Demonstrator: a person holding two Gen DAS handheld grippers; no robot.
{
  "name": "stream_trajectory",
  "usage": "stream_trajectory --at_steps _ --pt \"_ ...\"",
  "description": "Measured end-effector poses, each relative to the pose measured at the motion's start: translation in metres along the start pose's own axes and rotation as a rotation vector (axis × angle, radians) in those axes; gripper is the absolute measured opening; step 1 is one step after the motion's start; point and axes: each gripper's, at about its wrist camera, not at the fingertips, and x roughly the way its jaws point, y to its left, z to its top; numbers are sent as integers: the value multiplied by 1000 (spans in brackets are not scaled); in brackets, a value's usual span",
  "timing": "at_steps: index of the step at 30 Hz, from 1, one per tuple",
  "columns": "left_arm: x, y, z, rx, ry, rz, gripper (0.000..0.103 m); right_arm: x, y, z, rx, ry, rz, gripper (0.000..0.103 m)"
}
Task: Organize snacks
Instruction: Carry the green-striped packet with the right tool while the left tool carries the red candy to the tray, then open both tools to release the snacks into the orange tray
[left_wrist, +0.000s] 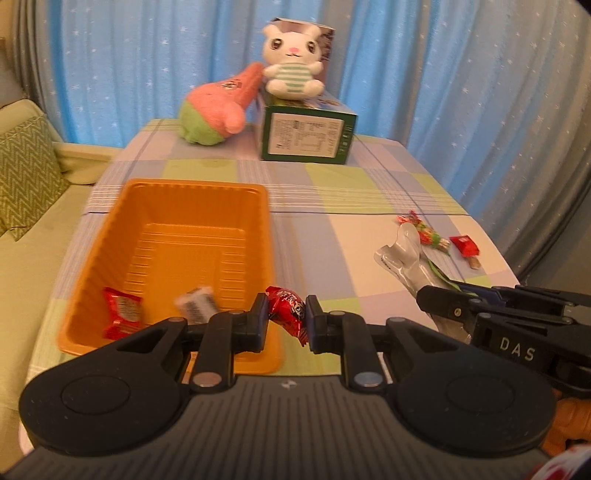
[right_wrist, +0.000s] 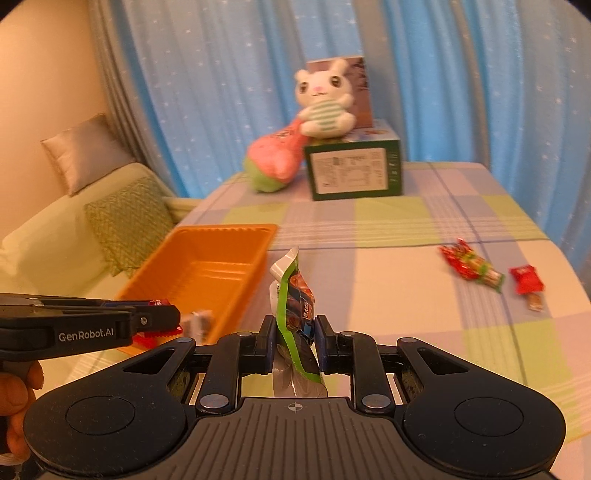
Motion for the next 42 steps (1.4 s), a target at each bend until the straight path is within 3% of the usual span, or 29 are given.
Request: stream_trajectory --at_steps 15,22,27,42 --pt "14 97 12 -51 30 97 18 69 62 19 -61 61 114 22" --pt "36 110 13 -50 49 69 19 96 68 21 -65 89 128 22" --pt "51 114 12 -55 68 76 29 107 66 21 -57 101 121 22" --pt "35 129 7 -72 51 117 29 126 77 25 -43 118 143 22"
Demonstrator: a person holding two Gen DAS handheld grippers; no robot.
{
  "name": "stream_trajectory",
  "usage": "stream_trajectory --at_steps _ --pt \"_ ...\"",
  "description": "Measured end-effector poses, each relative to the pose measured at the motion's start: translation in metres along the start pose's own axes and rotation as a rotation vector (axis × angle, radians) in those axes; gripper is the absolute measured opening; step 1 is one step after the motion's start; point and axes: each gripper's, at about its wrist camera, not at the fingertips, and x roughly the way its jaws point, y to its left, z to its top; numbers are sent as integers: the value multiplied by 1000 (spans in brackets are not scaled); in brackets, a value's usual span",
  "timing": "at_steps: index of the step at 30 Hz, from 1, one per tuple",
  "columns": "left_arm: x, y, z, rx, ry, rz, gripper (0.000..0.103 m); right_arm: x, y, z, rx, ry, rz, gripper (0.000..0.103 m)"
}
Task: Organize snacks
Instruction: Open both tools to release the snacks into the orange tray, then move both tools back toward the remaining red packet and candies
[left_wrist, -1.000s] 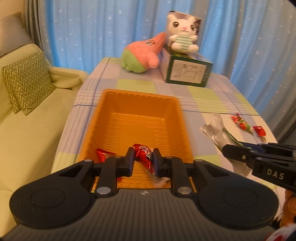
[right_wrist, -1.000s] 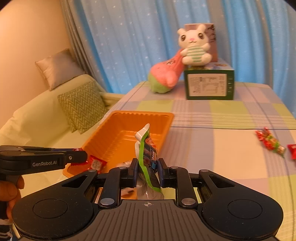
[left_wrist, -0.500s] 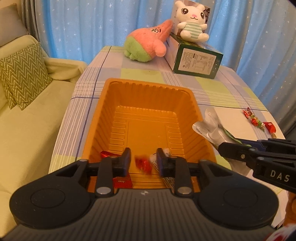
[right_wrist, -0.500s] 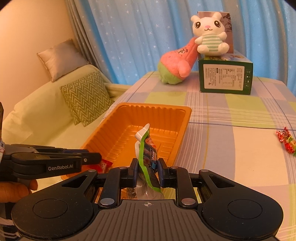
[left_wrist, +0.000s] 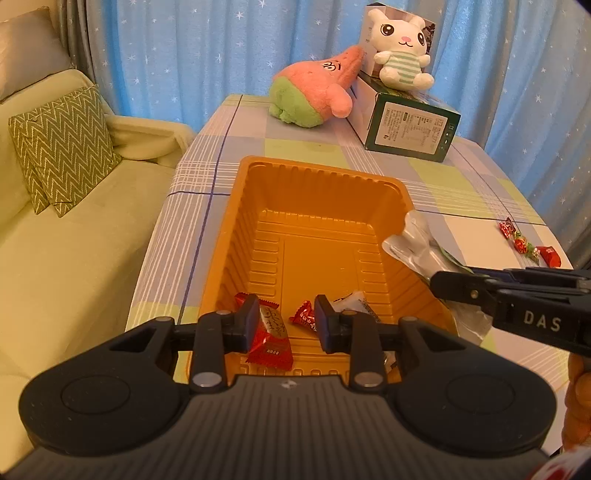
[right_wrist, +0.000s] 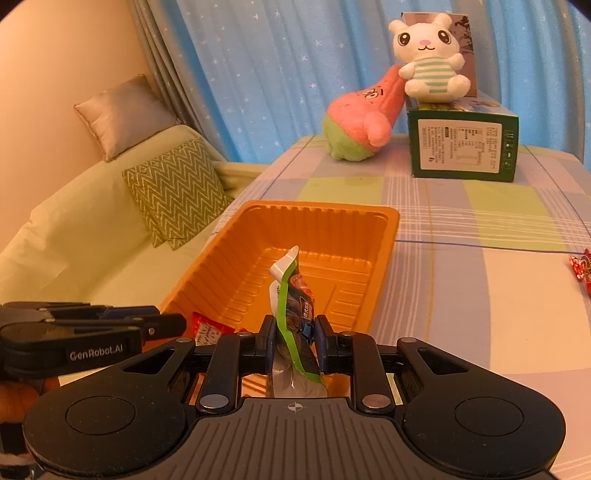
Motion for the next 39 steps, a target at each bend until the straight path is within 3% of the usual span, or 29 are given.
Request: stream_trajectory --at_steps 11,13,15,16,25,29,39 --pt "-1 5 -1 -21 -1 -10 29 21 -5 9 108 24 29 23" --pt "-3 4 -2 -22 -2 -10 30 21 -6 9 106 31 32 30" --pt "-4 3 -4 -22 -2 -9 32 17 -8 6 104 26 18 57" --pt "-5 3 -4 -21 -2 -9 32 13 -10 3 110 20 10 58" --pt "-21 -15 -13 -20 -10 -23 39 -32 -22 -17 101 -11 -80 58" --pt "-32 -28 -16 -21 -18 -31 49 -54 -29 -23 97 -19 -124 58" --pt "-55 -73 -19 24 -40 -62 63 -111 -54 -41 104 -33 -236 59"
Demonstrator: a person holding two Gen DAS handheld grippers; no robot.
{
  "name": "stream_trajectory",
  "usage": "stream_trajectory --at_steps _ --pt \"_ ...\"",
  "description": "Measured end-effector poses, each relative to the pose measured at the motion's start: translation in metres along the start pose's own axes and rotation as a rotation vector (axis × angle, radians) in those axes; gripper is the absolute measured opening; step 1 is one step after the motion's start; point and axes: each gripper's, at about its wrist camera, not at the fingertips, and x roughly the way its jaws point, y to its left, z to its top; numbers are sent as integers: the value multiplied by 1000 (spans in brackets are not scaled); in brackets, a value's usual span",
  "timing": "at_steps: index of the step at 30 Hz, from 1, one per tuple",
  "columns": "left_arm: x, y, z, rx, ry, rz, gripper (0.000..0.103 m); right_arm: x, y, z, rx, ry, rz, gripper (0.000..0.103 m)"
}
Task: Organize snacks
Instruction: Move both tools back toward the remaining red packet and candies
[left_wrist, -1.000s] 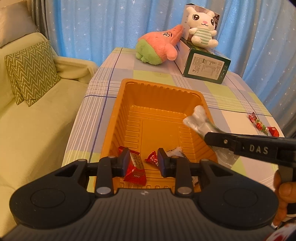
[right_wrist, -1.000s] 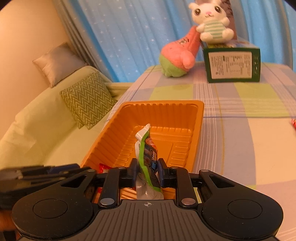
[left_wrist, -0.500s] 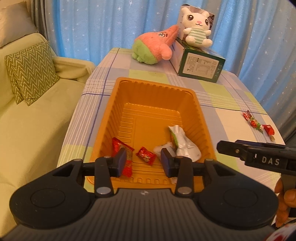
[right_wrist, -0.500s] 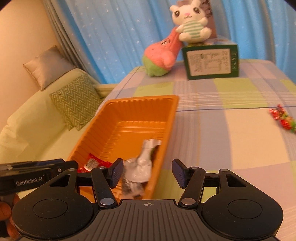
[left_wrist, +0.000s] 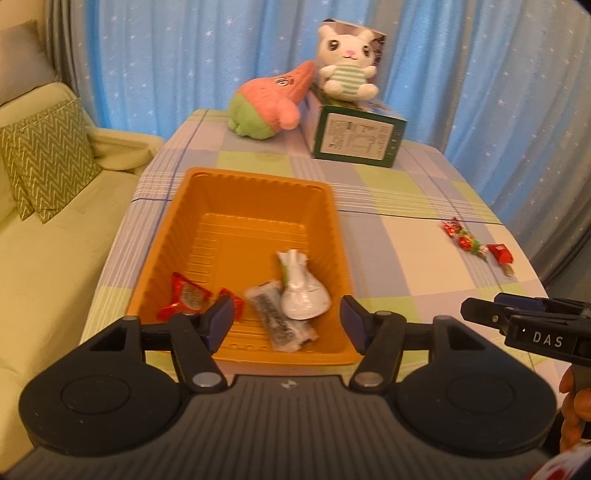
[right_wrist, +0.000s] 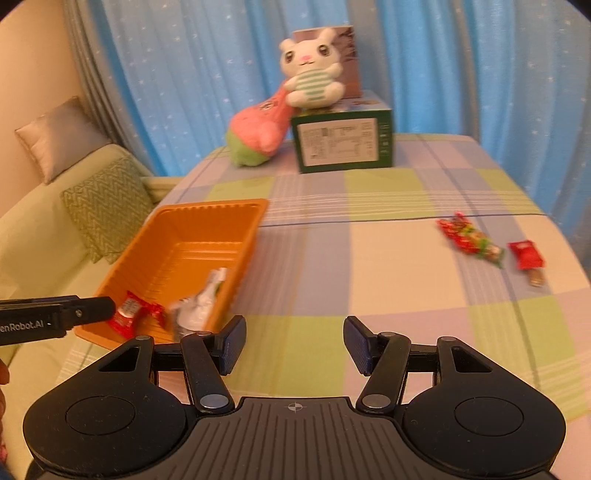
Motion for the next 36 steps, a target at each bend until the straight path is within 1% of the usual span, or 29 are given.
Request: stream_trajectory --at_steps 2,4,6,8,11,17,25,31,36 --pt "-2 -11 -1 13 -2 -11 67 -9 -10 -2 9 -5 -21 59" --pt "-4 -24 -2 23 -1 -25 67 -18 -21 -4 31 -11 -41 60" --pt "-5 -35 -3 30 -1 -40 68 -26 -31 -6 49 -19 -58 66" --pt "-5 -48 -4 40 -1 -54 69 -36 -44 -8 67 -29 -79 69" --pt "-4 -66 -5 57 -1 -70 71 -48 -62 -9 96 -42 -105 71" --pt "-2 -98 -3 83 -6 -109 75 -68 -97 -14 158 -61 -160 71" --pt "7 -132 0 105 6 -149 76 -87 -137 -18 225 -82 -217 71" --pt "15 -153 2 121 17 -172 76 -93 -159 -21 260 -83 -241 71" --pt "22 -166 1 137 28 -190 76 -93 -170 -22 274 -83 -248 71"
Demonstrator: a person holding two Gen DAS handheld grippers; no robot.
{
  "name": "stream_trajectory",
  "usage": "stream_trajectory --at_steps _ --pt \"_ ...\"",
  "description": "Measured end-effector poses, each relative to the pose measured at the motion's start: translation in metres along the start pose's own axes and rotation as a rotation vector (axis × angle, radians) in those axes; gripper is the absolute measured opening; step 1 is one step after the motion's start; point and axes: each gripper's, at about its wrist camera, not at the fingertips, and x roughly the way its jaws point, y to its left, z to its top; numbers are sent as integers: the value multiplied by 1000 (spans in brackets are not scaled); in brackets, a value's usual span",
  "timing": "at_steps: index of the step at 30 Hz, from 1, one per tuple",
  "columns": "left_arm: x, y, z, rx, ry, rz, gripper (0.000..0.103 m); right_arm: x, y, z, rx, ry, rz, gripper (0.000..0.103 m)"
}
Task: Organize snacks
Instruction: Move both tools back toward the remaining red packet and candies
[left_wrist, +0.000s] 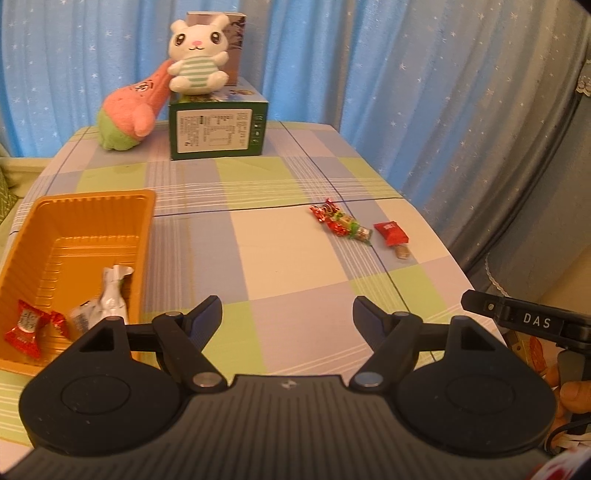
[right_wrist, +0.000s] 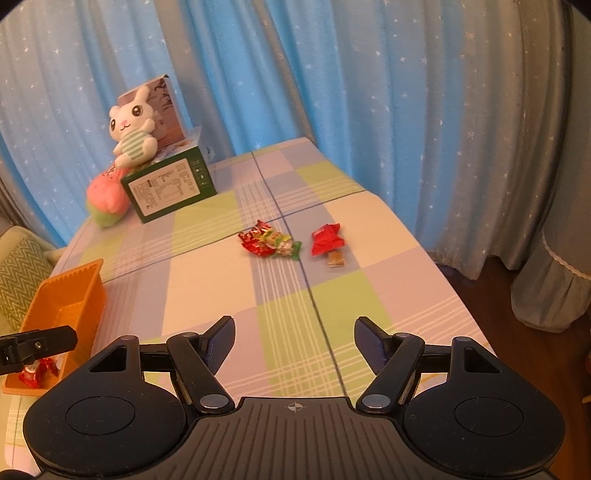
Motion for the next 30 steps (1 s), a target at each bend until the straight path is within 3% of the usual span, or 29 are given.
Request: stream_trajectory --at_steps 16,30 --pt "39 -18 10 25 25 -13 76 34 -25 7 31 22 -24 71" --pt "118 -26 28 27 40 4 76 109 -51 33 -25 -10 -19 71"
